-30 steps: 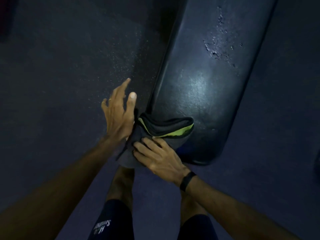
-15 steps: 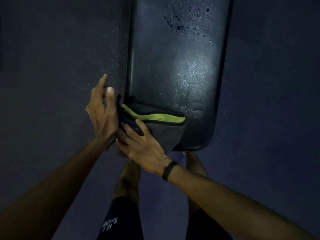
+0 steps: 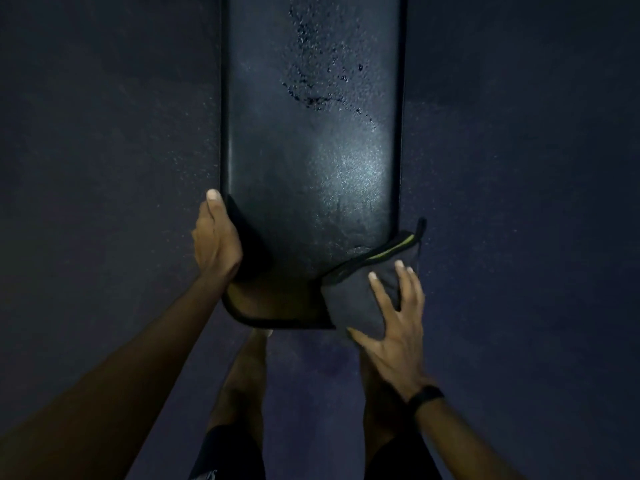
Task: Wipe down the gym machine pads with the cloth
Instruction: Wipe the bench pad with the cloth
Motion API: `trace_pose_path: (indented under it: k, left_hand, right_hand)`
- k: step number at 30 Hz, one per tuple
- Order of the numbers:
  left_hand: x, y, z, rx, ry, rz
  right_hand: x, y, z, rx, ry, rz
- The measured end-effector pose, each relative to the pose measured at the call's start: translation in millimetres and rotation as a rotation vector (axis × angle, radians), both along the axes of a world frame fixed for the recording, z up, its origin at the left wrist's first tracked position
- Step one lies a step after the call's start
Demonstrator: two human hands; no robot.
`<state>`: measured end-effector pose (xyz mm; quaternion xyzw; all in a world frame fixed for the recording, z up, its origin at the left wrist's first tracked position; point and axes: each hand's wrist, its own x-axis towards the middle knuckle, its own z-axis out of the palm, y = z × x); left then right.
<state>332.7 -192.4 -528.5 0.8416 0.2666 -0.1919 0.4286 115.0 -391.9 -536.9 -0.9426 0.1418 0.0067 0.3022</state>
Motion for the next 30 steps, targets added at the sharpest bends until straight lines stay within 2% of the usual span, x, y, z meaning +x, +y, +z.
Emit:
trace_pose_path:
  k: [3,6,12,14,17,20,22,27,30]
  left_hand:
    - [4.5,-11.7,1.2,0.035,0.124,0.130]
    - [4.1,-19.3,4.4,0.168,0.128,0.123]
    - [3.8,-19.4,-0.3,0.233,0.110,0.105]
    - [2.9,-18.2,-2.5,0.234,0.100,0.104]
    - [4.5,-20.1,1.2,0.236,0.096,0.103]
    - [5.7,-20.7,3.4,0.243,0.099,0.105]
    - [4.4,-20.6,2.7,0.255,0.091,0.099]
    - [3.3,-19.6,2.5,0.255,0.066,0.081]
    - [4.9,-20.7,5.6,0.245,0.061,0.078]
  right_hand:
    - [32.4,20.8,11.9,0.329,0.108,-0.485]
    - [73.0,5.6,11.8,0.447,0.114,-0.675]
    - [224.5,-63.0,4.1,0.345,0.096,-0.613]
    - [241.1,-67.6,5.6,0.319,0.076,-0.581]
    - [162.8,-36.3,17.6,0.230,0.136,-0.531]
    - [65.1,15.3,38.1,0.306,0.263,-0.608]
    - [58.2,21.4,36.2,0.319,0.290,-0.671]
    - [195.6,-33.1,11.7,0.179,0.215,-0.658]
    - [273.3,-63.0,6.7,0.165,0.163,-0.614]
